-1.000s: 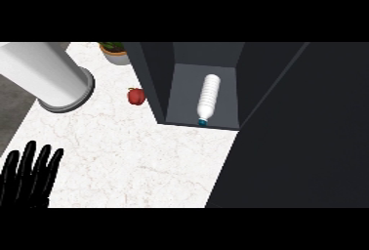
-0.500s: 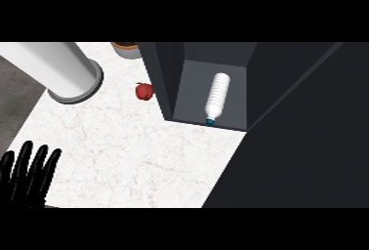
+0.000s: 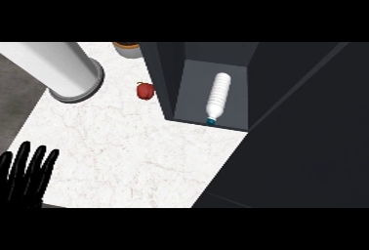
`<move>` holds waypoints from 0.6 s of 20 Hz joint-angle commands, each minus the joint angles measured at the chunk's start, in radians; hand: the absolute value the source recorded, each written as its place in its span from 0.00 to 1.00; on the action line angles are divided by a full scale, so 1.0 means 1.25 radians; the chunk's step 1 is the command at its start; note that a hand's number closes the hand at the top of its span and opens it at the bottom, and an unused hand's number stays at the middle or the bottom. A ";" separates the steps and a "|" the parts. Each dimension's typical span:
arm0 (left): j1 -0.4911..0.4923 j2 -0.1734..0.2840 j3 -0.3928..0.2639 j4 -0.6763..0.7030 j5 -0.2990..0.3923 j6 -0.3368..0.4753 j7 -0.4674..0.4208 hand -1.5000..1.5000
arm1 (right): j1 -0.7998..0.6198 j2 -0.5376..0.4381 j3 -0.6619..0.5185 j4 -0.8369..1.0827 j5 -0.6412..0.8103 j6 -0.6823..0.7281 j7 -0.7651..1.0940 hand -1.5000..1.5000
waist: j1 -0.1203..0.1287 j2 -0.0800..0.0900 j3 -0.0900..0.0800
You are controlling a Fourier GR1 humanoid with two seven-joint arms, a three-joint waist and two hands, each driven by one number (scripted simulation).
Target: Pick up the bottled water, place it into the cabinet and close the cabinet
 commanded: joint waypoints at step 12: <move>0.013 0.001 0.017 0.006 0.016 -0.020 -0.007 0.00 | -0.163 0.112 -0.243 0.237 0.021 -0.337 -0.080 1.00 | -0.007 0.000 0.005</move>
